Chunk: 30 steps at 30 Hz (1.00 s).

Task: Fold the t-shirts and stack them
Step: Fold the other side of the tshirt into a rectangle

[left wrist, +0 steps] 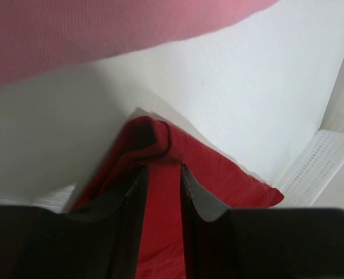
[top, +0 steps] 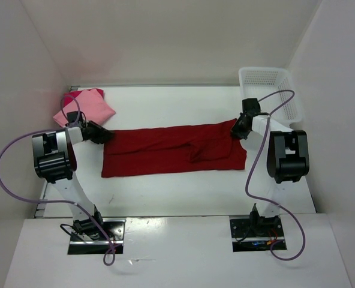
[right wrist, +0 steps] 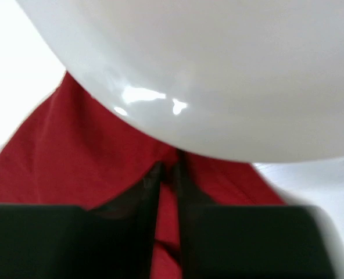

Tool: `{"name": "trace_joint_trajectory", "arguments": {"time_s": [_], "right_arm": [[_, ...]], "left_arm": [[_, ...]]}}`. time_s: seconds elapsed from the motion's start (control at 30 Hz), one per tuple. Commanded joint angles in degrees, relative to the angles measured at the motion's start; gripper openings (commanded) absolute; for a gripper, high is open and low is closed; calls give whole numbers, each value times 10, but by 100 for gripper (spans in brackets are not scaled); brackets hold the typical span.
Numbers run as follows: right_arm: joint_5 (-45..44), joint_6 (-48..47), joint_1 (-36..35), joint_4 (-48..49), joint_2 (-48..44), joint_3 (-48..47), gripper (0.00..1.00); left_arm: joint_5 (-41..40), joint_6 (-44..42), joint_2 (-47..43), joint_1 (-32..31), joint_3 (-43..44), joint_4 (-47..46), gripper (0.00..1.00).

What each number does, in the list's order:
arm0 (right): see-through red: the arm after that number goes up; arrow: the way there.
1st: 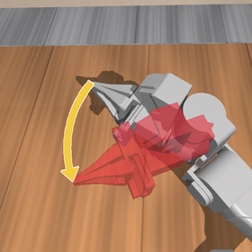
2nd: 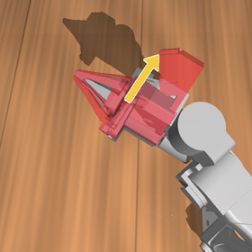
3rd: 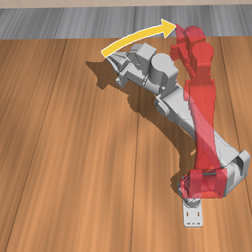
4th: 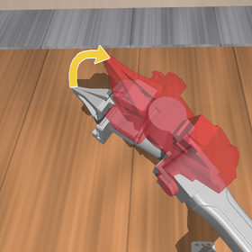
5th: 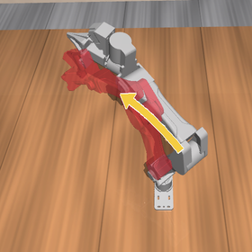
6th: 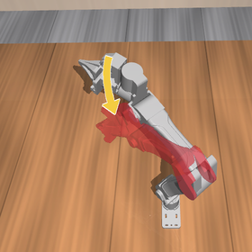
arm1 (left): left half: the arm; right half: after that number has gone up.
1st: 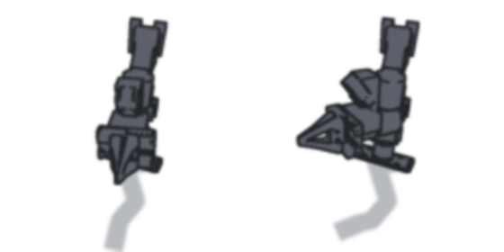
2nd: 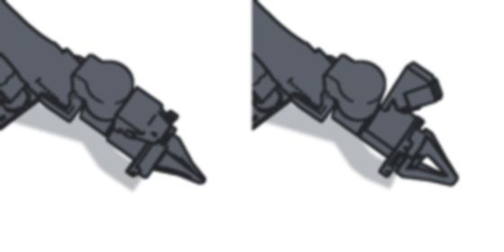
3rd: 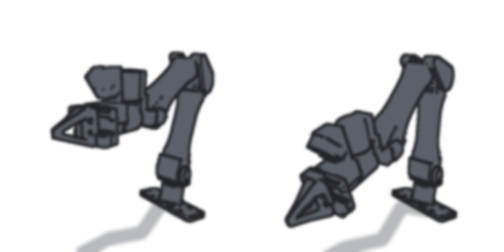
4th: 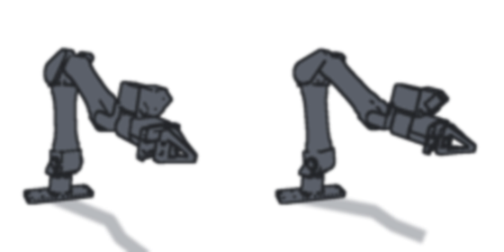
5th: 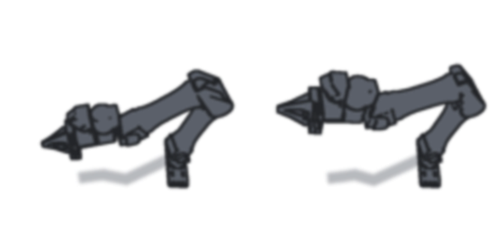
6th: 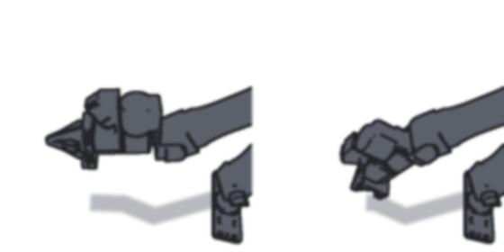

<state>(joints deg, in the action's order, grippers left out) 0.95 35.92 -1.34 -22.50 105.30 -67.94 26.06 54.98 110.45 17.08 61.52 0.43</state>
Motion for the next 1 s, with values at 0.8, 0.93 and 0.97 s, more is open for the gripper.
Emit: {"name": "trace_joint_trajectory", "arguments": {"time_s": [0.8,0.93,0.97], "right_arm": [[47,-52,-82,-62,-59,45,46],[61,-52,-99,-62,-45,45,46],[55,-52,-99,-55,-45,45,46]], "left_arm": [[-102,-63,-192,-255,-90,24,36],[-96,-74,-187,-275,-90,18,36],[-96,-80,-187,-288,-90,18,36]]}}
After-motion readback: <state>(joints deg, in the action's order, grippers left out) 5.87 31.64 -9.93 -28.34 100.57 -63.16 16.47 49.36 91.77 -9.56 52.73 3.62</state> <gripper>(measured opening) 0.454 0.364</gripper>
